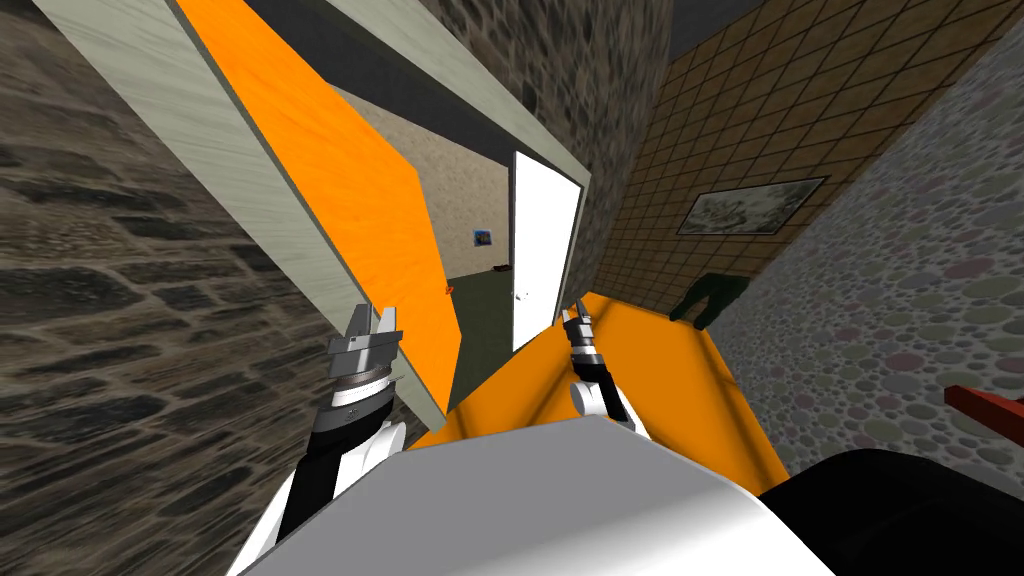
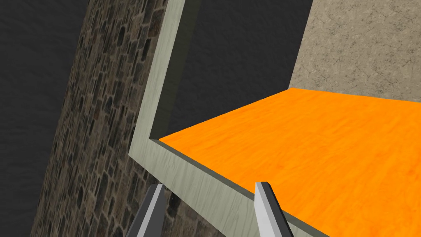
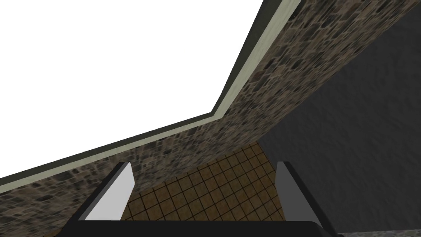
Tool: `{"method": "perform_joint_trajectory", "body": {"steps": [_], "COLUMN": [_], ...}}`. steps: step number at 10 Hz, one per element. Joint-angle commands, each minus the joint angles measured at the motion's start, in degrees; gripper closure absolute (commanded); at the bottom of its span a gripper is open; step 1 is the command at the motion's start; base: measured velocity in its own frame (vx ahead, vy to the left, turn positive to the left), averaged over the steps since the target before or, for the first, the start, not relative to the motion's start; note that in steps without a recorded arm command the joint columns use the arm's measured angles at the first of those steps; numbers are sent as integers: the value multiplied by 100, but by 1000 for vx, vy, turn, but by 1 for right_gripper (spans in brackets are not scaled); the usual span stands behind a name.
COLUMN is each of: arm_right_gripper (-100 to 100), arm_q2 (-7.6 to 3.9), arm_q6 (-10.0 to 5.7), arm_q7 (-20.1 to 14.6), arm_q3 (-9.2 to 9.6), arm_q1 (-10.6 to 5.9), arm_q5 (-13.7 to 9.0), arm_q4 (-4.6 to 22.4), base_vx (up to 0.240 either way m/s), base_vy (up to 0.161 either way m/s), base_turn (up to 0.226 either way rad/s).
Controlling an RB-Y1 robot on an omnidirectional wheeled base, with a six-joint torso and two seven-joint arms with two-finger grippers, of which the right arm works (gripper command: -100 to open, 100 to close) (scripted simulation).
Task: Push the door open
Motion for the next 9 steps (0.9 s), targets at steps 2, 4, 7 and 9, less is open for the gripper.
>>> {"method": "perform_joint_trajectory", "body": {"steps": [2, 4, 7, 9], "arm_right_gripper": [-100, -100, -100, -100], "arm_q2": [-29, -77, -123, -169], "arm_q6": [-116, -212, -315, -421], "arm_q7": [-5, -20, -37, -55], "arm_q3": [1, -8, -17, -26], "arm_q1": [-127, -261, -404, -552], "arm_q5": [5, 3, 1, -2], "arm_q4": [369, 711, 1148, 1520], "base_vx": [55, 66, 53, 64], "base_vy": [-69, -97, -73, -110], "base_turn": [64, 165, 83, 191]}}
